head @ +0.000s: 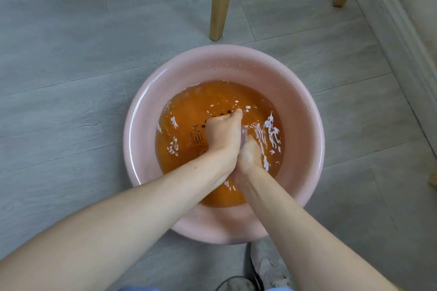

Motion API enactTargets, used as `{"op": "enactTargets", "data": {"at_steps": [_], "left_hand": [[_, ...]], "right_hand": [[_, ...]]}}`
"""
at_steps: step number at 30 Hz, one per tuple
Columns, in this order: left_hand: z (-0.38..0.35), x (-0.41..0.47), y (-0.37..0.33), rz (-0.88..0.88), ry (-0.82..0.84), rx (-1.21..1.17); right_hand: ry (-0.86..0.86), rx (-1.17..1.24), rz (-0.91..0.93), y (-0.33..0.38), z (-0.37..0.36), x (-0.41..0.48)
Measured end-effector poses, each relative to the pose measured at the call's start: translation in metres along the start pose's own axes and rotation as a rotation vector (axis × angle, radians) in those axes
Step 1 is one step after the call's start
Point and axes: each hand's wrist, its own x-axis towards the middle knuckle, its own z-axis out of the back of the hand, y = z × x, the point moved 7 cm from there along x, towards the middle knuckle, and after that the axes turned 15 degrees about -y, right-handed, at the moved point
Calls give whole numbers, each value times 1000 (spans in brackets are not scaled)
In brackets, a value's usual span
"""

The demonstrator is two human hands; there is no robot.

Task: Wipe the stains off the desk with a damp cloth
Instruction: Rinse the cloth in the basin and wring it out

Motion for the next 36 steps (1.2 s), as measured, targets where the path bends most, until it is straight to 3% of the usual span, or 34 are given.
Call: {"op": "enactTargets", "data": {"at_steps": [6,10,14,16,21,24,28,31,33,36], "left_hand": [[9,10,5,99,-84,-21],[8,12,4,95,-37,56],[1,12,-3,114,30,62],[-2,8,-6,112,125,87],[-12,-2,-12,-146,589,255],[-11,-2,-17,-180,690,185],[-18,-21,-25,-174,844,167],[-18,-28,-28,-266,735,203],[-15,-23,-26,-350,558,195],[-7,-9,-19,-300,283,111]], "right_hand": [[-242,-389,304,12,8,-2],[-343,-424,438,23,15,-17],[-384,-371,441,25,12,-15],[-250,-279,306,17,8,-5],[320,7,-387,-16,-2,-11],[579,-120,-523,-25,-6,-33],[623,-183,-568,-25,-4,-39],[557,-179,-551,-23,1,-31],[485,-220,-493,-23,4,-28],[268,-212,-338,-20,2,-22]]}}
